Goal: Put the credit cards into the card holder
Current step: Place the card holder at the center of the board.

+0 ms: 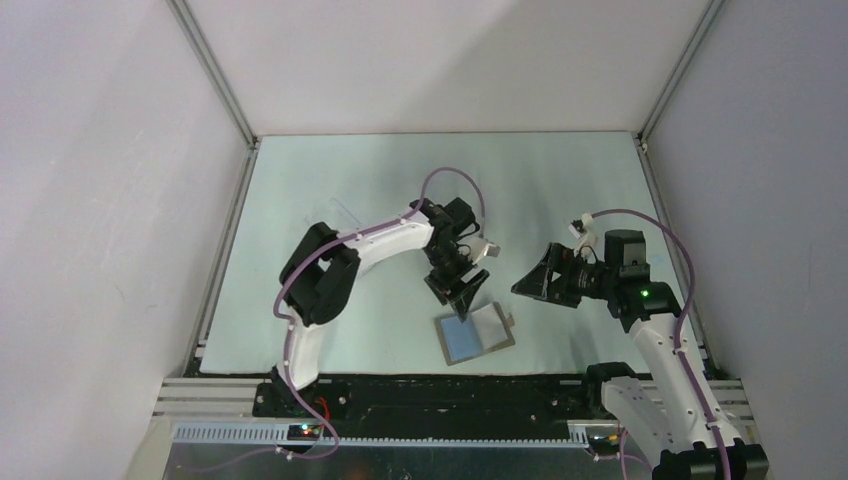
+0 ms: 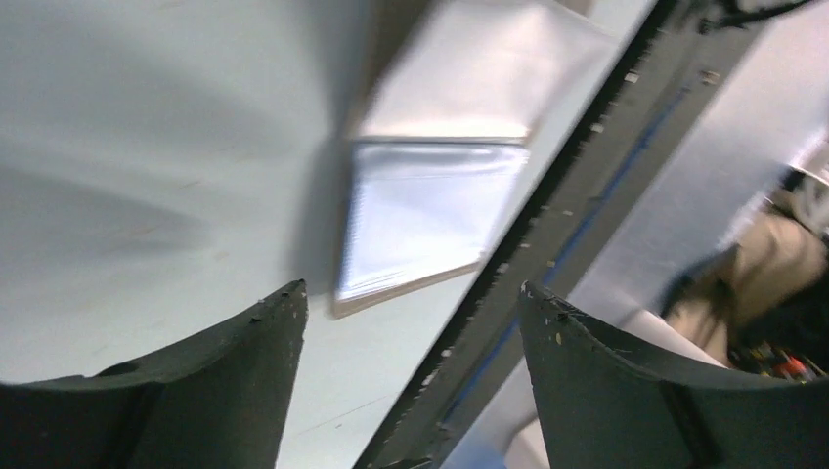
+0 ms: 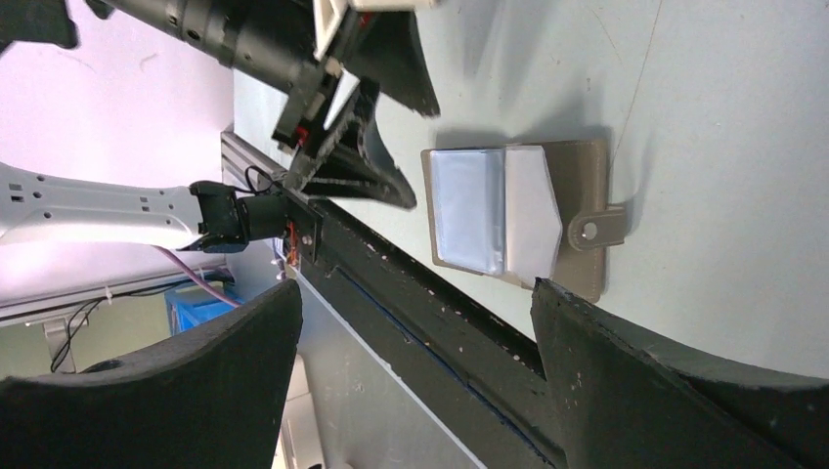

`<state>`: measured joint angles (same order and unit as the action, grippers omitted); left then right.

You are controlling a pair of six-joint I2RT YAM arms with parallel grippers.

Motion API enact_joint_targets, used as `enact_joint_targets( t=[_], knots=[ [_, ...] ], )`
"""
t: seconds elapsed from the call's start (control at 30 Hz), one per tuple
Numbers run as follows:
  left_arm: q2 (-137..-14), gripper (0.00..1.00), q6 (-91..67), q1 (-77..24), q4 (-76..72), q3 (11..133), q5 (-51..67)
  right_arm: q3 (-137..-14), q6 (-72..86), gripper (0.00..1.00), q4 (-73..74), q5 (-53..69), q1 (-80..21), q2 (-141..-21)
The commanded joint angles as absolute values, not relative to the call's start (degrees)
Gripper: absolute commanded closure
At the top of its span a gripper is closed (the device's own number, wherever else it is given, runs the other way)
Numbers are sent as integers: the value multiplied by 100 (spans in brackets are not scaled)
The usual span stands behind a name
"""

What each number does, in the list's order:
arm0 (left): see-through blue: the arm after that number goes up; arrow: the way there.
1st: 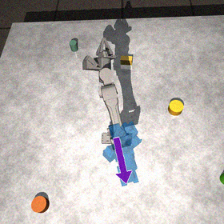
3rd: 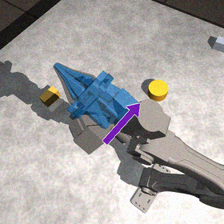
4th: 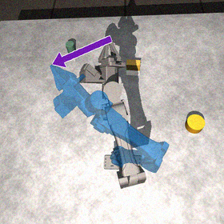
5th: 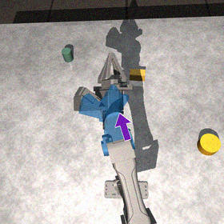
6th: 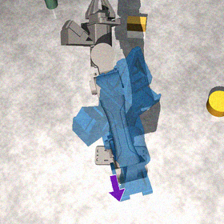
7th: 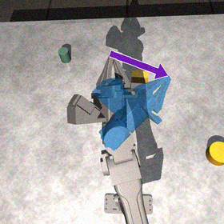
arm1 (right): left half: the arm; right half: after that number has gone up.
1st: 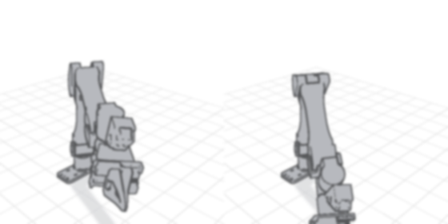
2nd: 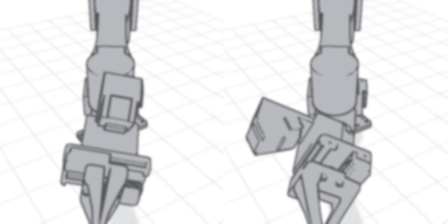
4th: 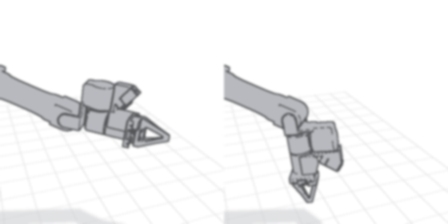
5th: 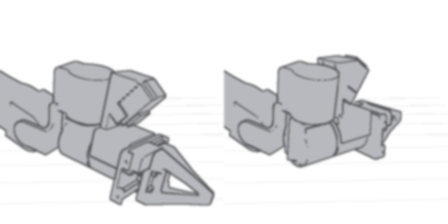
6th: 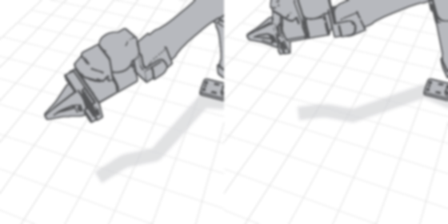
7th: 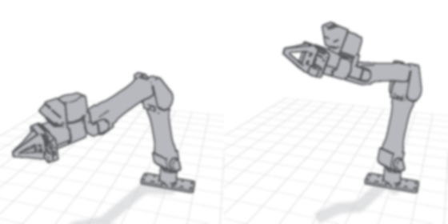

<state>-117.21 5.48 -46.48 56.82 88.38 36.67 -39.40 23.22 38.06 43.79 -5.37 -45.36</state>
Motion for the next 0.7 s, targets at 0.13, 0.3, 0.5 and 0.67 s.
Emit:
enact_joint_targets(
  t=[0.13, 0.3, 0.5, 0.67],
  knots=[
    [-10431, 13, -62, -4407, 5456, 8767, 1340, -4175, 2138, 10, 3727, 4137, -780, -4683],
    [-9361, 9, -779, -4061, 4611, 7947, 1064, -4181, 2261, 11, 3205, 3803, -1357, -5175],
    [-8010, 5, -1598, -3191, 3508, 6526, 800, -4508, 2279, 11, 2812, 3359, -2059, -6291],
    [-7520, 6, -1848, -2220, 3323, 6008, 627, -4998, 2073, 11, 2835, 2767, -2521, -7516]
  ],
)
